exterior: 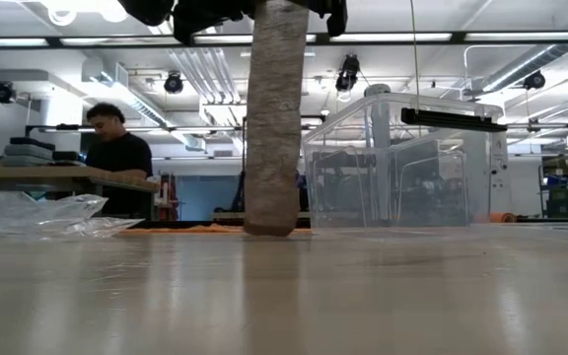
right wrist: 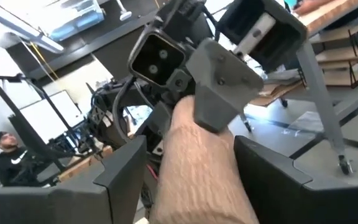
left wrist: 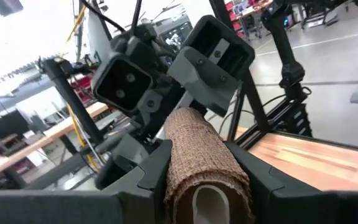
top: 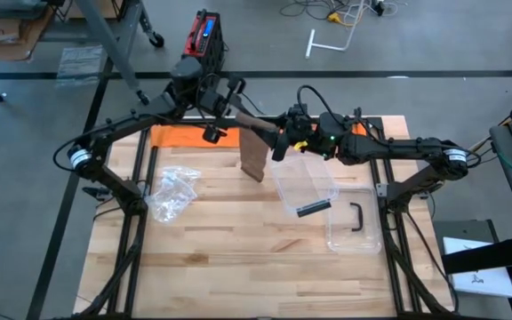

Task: Roll bandage
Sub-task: Roll the brown bandage

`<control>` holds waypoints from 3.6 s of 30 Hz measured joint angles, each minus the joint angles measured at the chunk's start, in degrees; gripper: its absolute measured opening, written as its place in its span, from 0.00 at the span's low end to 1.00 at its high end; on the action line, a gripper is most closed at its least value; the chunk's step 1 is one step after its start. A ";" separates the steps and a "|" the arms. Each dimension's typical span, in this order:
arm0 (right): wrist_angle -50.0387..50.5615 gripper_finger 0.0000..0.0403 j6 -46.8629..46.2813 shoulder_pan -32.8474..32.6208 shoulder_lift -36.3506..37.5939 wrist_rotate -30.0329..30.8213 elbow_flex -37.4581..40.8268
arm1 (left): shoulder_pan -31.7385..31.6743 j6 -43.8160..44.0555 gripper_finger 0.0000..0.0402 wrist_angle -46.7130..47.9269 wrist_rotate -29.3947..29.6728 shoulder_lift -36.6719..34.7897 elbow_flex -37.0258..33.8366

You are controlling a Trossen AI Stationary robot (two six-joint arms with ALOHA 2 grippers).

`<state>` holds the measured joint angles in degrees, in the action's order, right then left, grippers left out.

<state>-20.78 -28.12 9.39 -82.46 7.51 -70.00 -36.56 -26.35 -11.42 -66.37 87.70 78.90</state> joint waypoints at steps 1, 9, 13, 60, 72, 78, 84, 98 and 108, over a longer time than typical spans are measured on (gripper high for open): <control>0.03 0.57 -0.76 0.00 0.00 0.00 0.00 | 0.00 -1.09 0.29 -0.09 0.13 0.00 0.11; 0.54 0.53 -4.60 0.13 0.00 0.46 0.00 | 0.15 -9.18 0.29 -0.11 1.36 0.63 0.12; 0.56 0.54 -5.03 0.21 0.00 0.47 0.02 | 0.31 -12.91 0.29 -0.09 1.38 0.87 0.12; -1.45 0.30 19.91 0.66 -0.09 4.00 0.02 | 0.46 35.72 0.56 0.48 3.02 4.83 3.90; -2.29 0.30 19.06 0.63 -0.04 3.69 0.04 | 0.39 34.13 0.49 0.92 3.65 4.52 3.90; -1.84 0.31 18.86 0.68 0.00 3.50 0.04 | 0.39 34.94 0.43 0.92 3.72 4.50 3.90; -1.84 0.40 12.55 0.70 0.07 3.41 -0.02 | 0.24 25.67 0.31 1.05 3.72 4.50 3.88; -1.21 0.65 -3.87 0.63 0.17 2.30 -0.17 | 0.04 5.96 0.29 1.40 4.01 4.35 3.73; 1.54 0.62 -2.36 0.63 0.17 2.30 -0.22 | -0.34 6.16 0.26 3.11 2.78 4.18 3.68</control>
<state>-19.23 -30.48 10.02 -82.28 9.81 -70.22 -36.89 -20.19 -8.31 -63.60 91.88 82.59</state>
